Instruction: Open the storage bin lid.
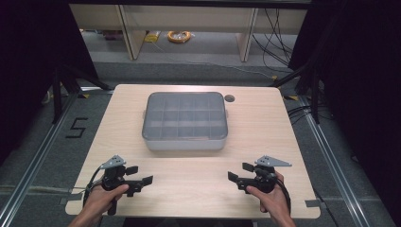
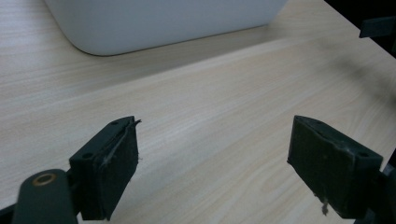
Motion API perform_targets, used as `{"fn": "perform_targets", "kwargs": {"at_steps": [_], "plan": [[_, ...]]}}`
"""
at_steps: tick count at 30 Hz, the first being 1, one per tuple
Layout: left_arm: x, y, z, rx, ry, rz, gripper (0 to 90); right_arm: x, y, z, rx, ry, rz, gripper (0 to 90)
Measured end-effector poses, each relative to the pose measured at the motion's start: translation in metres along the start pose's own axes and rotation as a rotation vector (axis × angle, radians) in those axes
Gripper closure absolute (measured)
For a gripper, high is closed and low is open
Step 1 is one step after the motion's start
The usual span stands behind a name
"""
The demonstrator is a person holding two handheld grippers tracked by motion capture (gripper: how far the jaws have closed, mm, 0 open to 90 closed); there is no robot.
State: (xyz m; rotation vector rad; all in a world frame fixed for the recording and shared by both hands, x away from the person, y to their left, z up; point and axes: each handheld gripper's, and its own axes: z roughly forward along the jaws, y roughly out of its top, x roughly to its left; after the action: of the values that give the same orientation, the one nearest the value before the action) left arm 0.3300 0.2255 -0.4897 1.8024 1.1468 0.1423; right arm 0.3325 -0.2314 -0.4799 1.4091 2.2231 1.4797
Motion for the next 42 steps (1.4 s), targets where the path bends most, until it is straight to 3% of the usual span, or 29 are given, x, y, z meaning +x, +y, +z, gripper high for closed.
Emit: {"fn": "perform_targets", "kwargs": {"at_steps": [3, 5, 6, 10, 11, 12, 13, 14, 15, 16, 18, 20, 22, 27, 32, 34, 35, 36, 37, 39, 40, 42], "plan": [[0.004, 0.003, 0.000, -0.006, 0.003, -0.011, 15.5, -0.005, 0.004, 0.001, -0.027, -0.003, -0.034, 21.7], [0.006, 0.007, 0.000, -0.012, 0.010, -0.015, 15.5, -0.008, 0.008, 0.002, -0.022, 0.000, -0.016, 21.9], [0.006, 0.009, 0.001, -0.019, 0.009, -0.017, 15.5, -0.009, 0.011, 0.002, -0.023, 0.004, 0.021, 22.8], [0.010, 0.017, 0.003, -0.033, 0.011, -0.018, 15.5, -0.018, 0.017, 0.004, -0.037, 0.003, -0.008, 23.5], [0.012, 0.019, 0.003, -0.026, 0.007, -0.025, 15.5, -0.019, 0.021, 0.005, -0.045, 0.003, 0.000, 23.6], [0.016, 0.024, 0.004, -0.033, 0.010, -0.042, 15.5, -0.019, 0.027, 0.005, -0.036, 0.004, 0.039, 24.1], [0.018, 0.026, 0.005, -0.034, 0.010, -0.053, 15.5, -0.024, 0.031, 0.007, -0.050, -0.014, -0.009, 24.1], [0.018, 0.026, 0.005, -0.034, 0.010, -0.053, 15.6, -0.024, 0.031, 0.007, -0.050, -0.014, -0.009, 24.1], [0.021, 0.030, 0.005, -0.038, 0.010, -0.059, 15.6, -0.023, 0.034, 0.008, -0.046, 0.004, 0.031, 24.5], [0.023, 0.033, 0.006, -0.048, 0.009, -0.067, 15.6, -0.028, 0.040, 0.010, -0.052, -0.005, 0.000, 24.8], [0.028, 0.039, 0.007, -0.048, 0.015, -0.072, 15.7, -0.034, 0.053, 0.016, -0.064, 0.001, 0.018, 25.6], [0.033, 0.045, 0.009, -0.052, 0.026, -0.082, 15.8, -0.037, 0.055, 0.019, -0.075, -0.007, 0.006, 25.7], [0.038, 0.052, 0.011, -0.054, 0.032, -0.091, 16.0, -0.041, 0.063, 0.025, -0.077, 0.004, 0.053, 26.6], [0.051, 0.070, 0.015, -0.066, 0.038, -0.112, 16.1, -0.055, 0.081, 0.042, -0.070, -0.005, 0.053, 26.9], [0.058, 0.083, 0.019, -0.062, 0.051, -0.122, 16.0, -0.060, 0.091, 0.048, -0.080, -0.011, 0.055, 27.4], [0.061, 0.090, 0.021, -0.067, 0.054, -0.125, 16.0, -0.058, 0.097, 0.050, -0.073, 0.002, 0.098, 28.3], [0.063, 0.095, 0.022, -0.073, 0.054, -0.124, 16.0, -0.063, 0.101, 0.053, -0.082, 0.002, 0.069, 28.3], [0.064, 0.098, 0.022, -0.071, 0.044, -0.126, 16.0, -0.064, 0.102, 0.054, -0.091, 0.012, 0.067, 28.4], [0.065, 0.101, 0.023, -0.082, 0.048, -0.130, 15.9, -0.062, 0.104, 0.055, -0.078, 0.008, 0.102, 28.5], [0.068, 0.106, 0.024, -0.077, 0.046, -0.132, 15.8, -0.063, 0.106, 0.056, -0.074, 0.013, 0.105, 29.6], [0.070, 0.109, 0.026, -0.082, 0.051, -0.135, 15.8, -0.068, 0.111, 0.060, -0.080, 0.010, 0.073, 32.8], [0.071, 0.111, 0.028, -0.079, 0.053, -0.136, 15.6, -0.072, 0.115, 0.065, -0.086, 0.016, 0.073, 32.8]]}}
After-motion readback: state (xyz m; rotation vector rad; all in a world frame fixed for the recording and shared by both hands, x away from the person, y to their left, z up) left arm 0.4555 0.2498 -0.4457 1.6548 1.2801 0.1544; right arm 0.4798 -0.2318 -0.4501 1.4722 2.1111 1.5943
